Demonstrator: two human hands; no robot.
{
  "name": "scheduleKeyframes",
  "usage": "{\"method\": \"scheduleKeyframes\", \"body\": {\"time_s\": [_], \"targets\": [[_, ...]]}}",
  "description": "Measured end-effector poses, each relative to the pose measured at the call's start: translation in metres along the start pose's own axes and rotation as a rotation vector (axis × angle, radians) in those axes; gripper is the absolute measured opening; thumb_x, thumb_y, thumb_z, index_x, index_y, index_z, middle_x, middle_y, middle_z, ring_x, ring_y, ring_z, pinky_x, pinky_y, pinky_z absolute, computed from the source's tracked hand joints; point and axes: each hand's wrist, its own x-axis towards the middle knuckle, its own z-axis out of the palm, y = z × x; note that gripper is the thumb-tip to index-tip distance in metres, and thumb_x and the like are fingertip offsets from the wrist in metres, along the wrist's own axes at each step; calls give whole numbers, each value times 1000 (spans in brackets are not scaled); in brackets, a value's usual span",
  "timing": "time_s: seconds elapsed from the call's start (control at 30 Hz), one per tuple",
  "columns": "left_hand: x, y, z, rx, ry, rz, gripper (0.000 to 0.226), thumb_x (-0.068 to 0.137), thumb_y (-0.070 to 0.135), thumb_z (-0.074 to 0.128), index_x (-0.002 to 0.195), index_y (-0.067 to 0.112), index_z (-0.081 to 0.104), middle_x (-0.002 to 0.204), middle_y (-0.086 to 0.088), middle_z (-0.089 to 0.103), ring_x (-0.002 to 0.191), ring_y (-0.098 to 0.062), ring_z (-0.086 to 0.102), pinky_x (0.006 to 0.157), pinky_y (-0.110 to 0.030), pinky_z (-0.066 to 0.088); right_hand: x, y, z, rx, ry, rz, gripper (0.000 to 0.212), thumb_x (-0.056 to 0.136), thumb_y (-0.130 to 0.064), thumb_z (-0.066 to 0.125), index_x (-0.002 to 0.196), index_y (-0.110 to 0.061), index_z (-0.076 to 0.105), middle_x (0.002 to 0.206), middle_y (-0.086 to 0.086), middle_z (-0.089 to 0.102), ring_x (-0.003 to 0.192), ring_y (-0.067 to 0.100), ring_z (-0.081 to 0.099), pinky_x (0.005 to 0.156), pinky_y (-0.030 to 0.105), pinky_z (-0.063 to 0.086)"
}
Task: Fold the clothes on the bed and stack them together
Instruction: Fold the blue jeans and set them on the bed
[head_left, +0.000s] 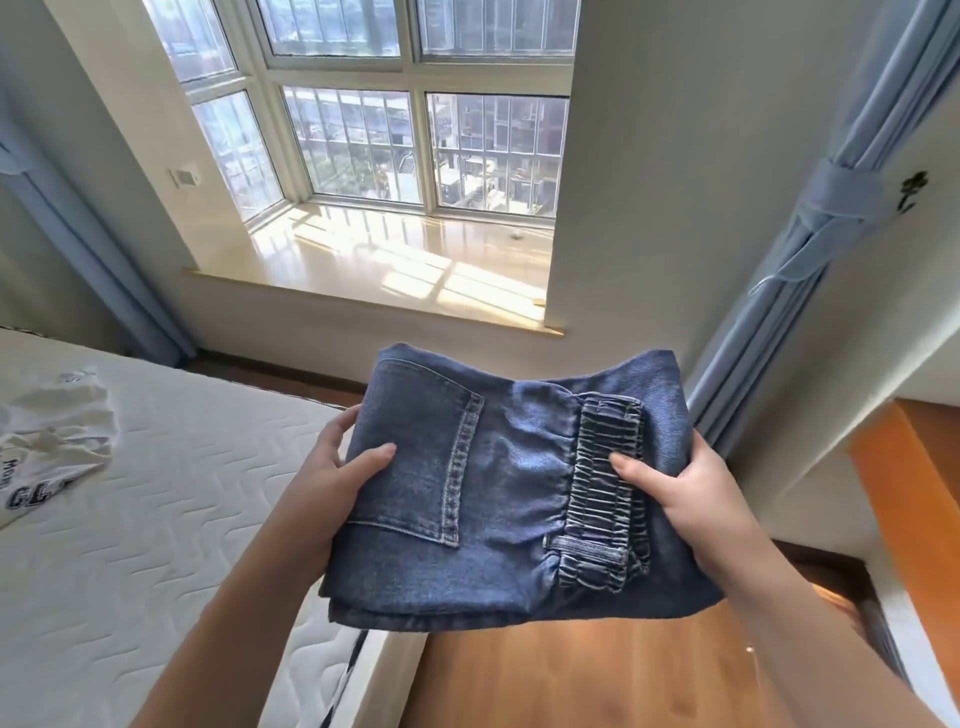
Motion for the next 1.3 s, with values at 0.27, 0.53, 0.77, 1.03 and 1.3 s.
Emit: {"method": "scheduleKeyframes", "body": {"time_s": [0.27,0.53,0.77,1.03,1.3], "targets": [[74,-10,14,9,-65,-43,48,91,21,68,130,42,50,114,-3,71,92,-24,73,69,-34,60,53,33,4,22,73,93,58,54,-42,90,106,-37,65,101,-2,76,93,20,73,90,47,55],[162,-22,73,12,-36,-54,46,90,19,70,121,50,54,109,1,74,94,-23,73,73,-34,60,150,60,-30,-11,102,151,42,70,-22,87,105,-29,64,95,-7,76,85,14,74,78,37,58],[239,-15,136,-5,44,-73,51,75,31,76,116,55,57,110,3,73,96,-23,73,71,-29,59,265,75,-64,-108,37,177,42,71,-27,87,106,-27,63,95,-10,76,87,11,73,85,41,57],[285,-15,140,-89,181,-105,55,90,11,69,136,33,48,120,-3,70,104,-26,70,82,-36,59,367,71,-43,-208,-168,167,41,71,-33,86,106,-32,63,97,-16,74,89,5,71,87,39,56],[341,-31,80,-150,349,-160,56,92,8,66,137,33,47,126,-8,66,110,-29,67,97,-52,52,448,81,54,-274,-348,146,41,74,-31,84,108,-36,61,101,-19,73,93,1,69,90,39,53]]}}
